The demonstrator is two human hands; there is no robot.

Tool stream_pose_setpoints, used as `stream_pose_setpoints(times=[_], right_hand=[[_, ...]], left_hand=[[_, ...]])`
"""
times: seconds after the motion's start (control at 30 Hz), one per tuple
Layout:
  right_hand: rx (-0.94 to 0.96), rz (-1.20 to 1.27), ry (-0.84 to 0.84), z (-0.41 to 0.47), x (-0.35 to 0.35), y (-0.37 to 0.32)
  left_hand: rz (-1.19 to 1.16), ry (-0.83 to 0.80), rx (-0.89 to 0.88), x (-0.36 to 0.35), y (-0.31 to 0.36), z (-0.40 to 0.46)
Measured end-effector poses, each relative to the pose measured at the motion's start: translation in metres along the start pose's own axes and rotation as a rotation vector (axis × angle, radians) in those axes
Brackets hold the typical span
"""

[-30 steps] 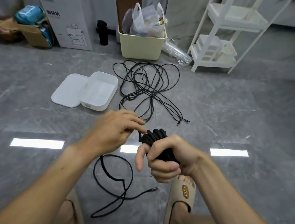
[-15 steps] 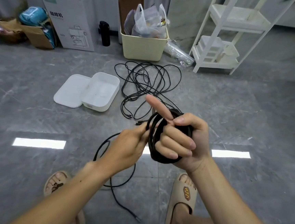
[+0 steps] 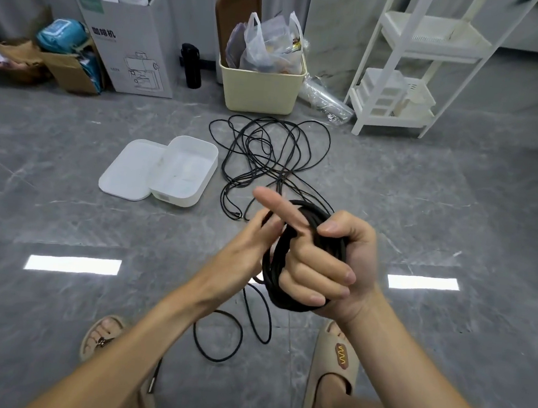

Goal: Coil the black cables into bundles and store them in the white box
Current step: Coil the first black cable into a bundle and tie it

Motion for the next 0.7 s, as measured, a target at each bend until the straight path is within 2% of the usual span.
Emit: stream_pose_setpoints(times=[0.13, 0.23, 0.33, 0.47, 0.7], right_hand=[[-0.059, 0.004, -0.092, 0.002, -0.002, 0.002], [-0.077, -0.002, -0.146, 0.003, -0.005, 0.003], [-0.038, -0.038, -0.176, 0.006, -0.009, 0.004], [0.050, -0.060, -0.139, 0.006, -0.013, 0.008], [-0.081, 0.012, -0.167, 0.004, -0.014, 0.010]], left_hand=[[-0.082, -0.003, 0.089, -0.011, 0.002, -0.007], [-0.281, 0.020, 0.168, -0.013, 0.000, -0.010], [-0.426, 0.020, 0.215, -0.016, 0.000, -0.010], [-0.549, 0.007, 0.264, -0.023, -0.005, -0.012], [-0.447, 0.016, 0.236, -0.016, 0.002, 0.002]])
Point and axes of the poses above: each hand's wrist, its own z-axis towards the middle knuckle, its own x-axis out of the back of the hand, y = z × x, the point moved 1 cm from there along z, towards the middle knuckle, and after that the axes turned 7 degrees about -x, right-handed, at the moved point
